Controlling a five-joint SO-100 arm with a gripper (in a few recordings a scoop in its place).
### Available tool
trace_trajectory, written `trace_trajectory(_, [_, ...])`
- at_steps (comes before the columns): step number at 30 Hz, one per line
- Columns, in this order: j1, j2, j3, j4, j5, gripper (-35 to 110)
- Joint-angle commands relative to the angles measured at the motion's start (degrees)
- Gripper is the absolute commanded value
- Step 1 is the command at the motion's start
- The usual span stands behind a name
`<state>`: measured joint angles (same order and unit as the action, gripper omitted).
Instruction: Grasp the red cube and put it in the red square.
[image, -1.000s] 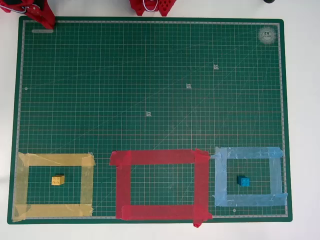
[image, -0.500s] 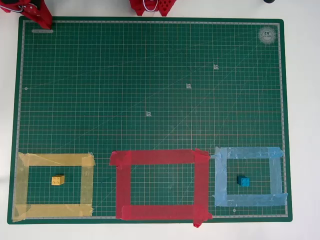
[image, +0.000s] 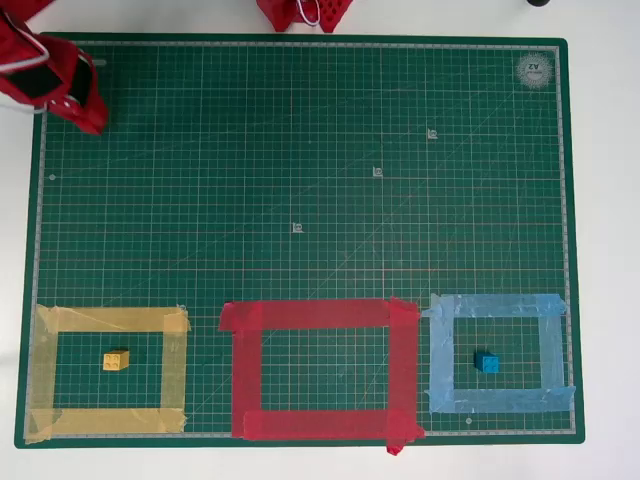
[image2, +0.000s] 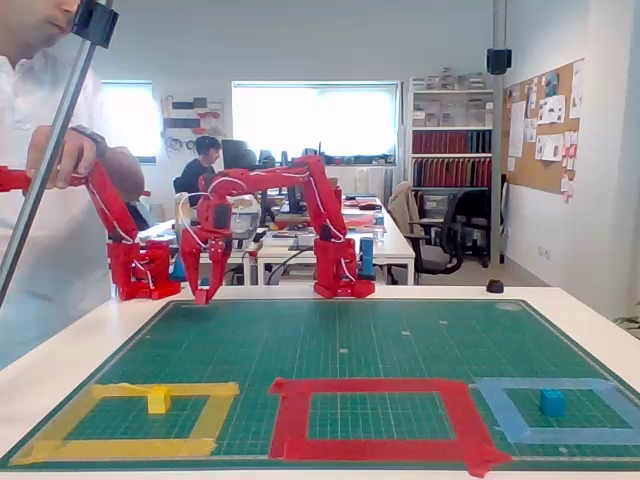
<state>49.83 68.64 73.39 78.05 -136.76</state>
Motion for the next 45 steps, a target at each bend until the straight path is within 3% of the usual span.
trace_trajectory(1, [-10.0, -1.1, -6.7, 1.5, 13.4, 0])
trace_trajectory(7, [-24.3, -11.2, -20.7, 1.5, 30.2, 0])
trace_trajectory(12, [-33.9, -21.6, -35.3, 1.0, 37.4, 0])
trace_trajectory(18, [-42.4, -25.2, -37.4, -3.9, 44.6, 0])
trace_trajectory(22, [-46.8, -26.3, -39.7, -3.9, 55.7, 0])
trace_trajectory(36, [-51.9, -32.0, -50.2, -3.2, 96.9, -1])
trace_trajectory(45, [-52.1, -35.2, -54.1, -0.2, 109.8, -1])
